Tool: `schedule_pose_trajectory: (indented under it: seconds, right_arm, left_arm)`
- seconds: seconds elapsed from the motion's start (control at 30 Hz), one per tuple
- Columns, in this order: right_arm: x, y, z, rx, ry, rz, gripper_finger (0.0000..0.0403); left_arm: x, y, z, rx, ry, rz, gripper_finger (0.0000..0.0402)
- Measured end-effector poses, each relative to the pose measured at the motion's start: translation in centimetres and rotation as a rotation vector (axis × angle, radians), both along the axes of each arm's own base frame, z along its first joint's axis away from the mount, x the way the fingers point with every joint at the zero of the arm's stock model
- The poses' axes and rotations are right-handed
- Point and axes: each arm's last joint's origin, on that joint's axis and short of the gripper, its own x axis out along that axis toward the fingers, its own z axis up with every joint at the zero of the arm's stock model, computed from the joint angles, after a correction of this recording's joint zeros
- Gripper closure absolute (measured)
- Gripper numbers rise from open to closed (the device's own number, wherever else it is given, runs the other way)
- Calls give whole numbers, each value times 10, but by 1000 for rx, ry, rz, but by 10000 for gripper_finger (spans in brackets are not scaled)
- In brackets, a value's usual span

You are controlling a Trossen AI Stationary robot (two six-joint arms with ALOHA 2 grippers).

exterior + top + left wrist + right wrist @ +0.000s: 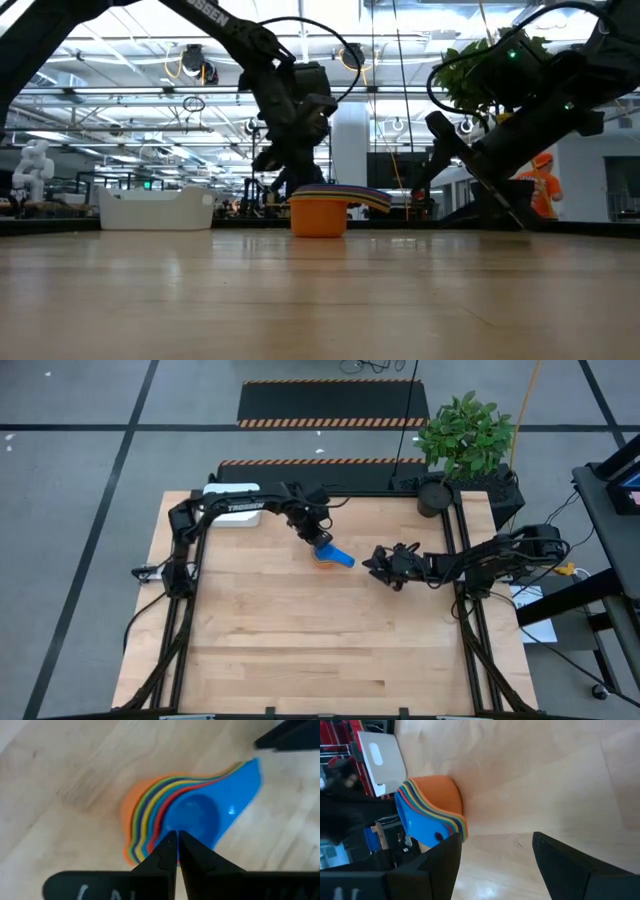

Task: Nest measuring cups in basket
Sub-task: Put the nested measuring cups into the white bin

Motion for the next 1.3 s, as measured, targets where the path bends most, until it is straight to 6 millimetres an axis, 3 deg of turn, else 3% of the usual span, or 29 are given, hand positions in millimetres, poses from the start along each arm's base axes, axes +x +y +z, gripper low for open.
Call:
schedule_pose_trajectory:
  seconds: [0.27,0.53,0.7,1.03,1.3]
  right_arm:
    - [10,-5,10,-44,-20,13,165]
    - [47,-13,6,-34,-20,76,162]
    - [62,-15,-3,-19,-146,35,145]
    - [68,-17,-11,10,-224,-26,111]
    - [69,-18,-8,-19,-258,-52,110]
  left_arm:
    - [-3,0,-4,34,58,10,398]
    - [-3,0,-4,43,58,5,381]
    - [-5,-1,-5,49,74,-21,396]
    - [-12,-7,-18,29,115,-49,377]
    - [-10,-12,-19,39,113,-81,398]
